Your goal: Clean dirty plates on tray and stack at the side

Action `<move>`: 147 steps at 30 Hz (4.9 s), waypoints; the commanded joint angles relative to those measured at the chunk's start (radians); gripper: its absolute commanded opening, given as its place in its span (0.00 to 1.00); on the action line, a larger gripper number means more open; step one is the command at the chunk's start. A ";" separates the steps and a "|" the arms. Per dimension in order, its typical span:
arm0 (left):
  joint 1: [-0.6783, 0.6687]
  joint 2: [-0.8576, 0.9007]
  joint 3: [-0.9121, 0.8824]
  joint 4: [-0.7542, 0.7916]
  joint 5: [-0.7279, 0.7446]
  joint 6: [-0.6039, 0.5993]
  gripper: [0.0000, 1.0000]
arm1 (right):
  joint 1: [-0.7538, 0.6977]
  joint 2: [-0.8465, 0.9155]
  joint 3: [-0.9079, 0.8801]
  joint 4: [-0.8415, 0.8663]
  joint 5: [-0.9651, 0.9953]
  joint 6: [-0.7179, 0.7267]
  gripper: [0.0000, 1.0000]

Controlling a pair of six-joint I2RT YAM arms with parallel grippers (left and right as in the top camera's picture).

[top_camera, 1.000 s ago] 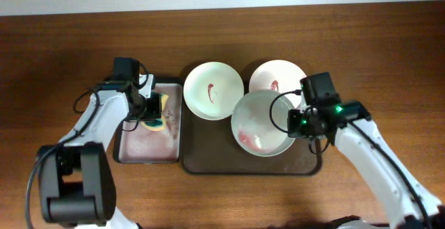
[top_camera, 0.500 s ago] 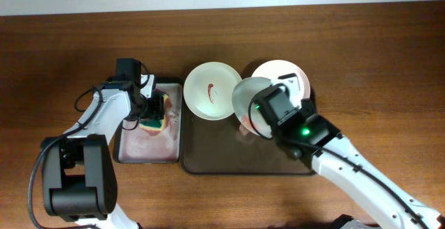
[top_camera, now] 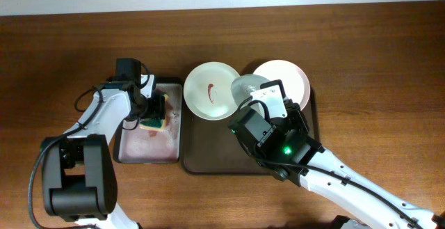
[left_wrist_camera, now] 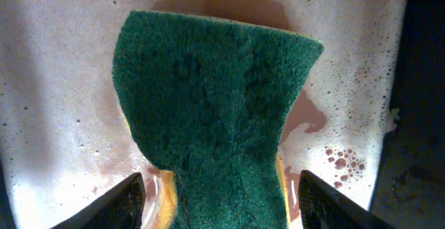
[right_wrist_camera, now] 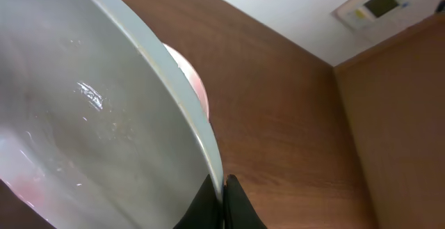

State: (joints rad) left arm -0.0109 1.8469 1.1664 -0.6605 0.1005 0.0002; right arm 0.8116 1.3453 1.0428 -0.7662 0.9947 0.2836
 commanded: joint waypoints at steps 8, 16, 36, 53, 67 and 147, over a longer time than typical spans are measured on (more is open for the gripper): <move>0.003 0.010 -0.001 -0.006 -0.003 0.009 0.64 | 0.005 -0.019 0.023 0.024 0.061 0.066 0.04; 0.003 0.010 -0.001 -0.006 -0.003 0.008 0.10 | -0.107 -0.016 0.023 -0.048 -0.283 0.357 0.04; 0.003 0.010 -0.002 -0.067 -0.003 0.008 0.70 | -1.250 0.031 0.021 -0.109 -0.942 0.299 0.04; 0.003 0.010 -0.008 -0.138 -0.004 0.008 0.00 | -1.388 0.277 0.021 -0.120 -0.957 0.264 0.41; 0.003 0.010 0.074 -0.138 -0.003 0.008 0.54 | -1.269 0.187 0.122 -0.133 -1.411 -0.021 0.52; -0.002 0.027 0.124 -0.238 0.016 0.008 0.45 | -0.430 0.599 0.121 0.403 -1.255 0.301 0.04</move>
State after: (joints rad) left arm -0.0101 1.8977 1.2850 -0.9012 0.1051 0.0040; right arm 0.3748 1.9312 1.1503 -0.3279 -0.2478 0.5816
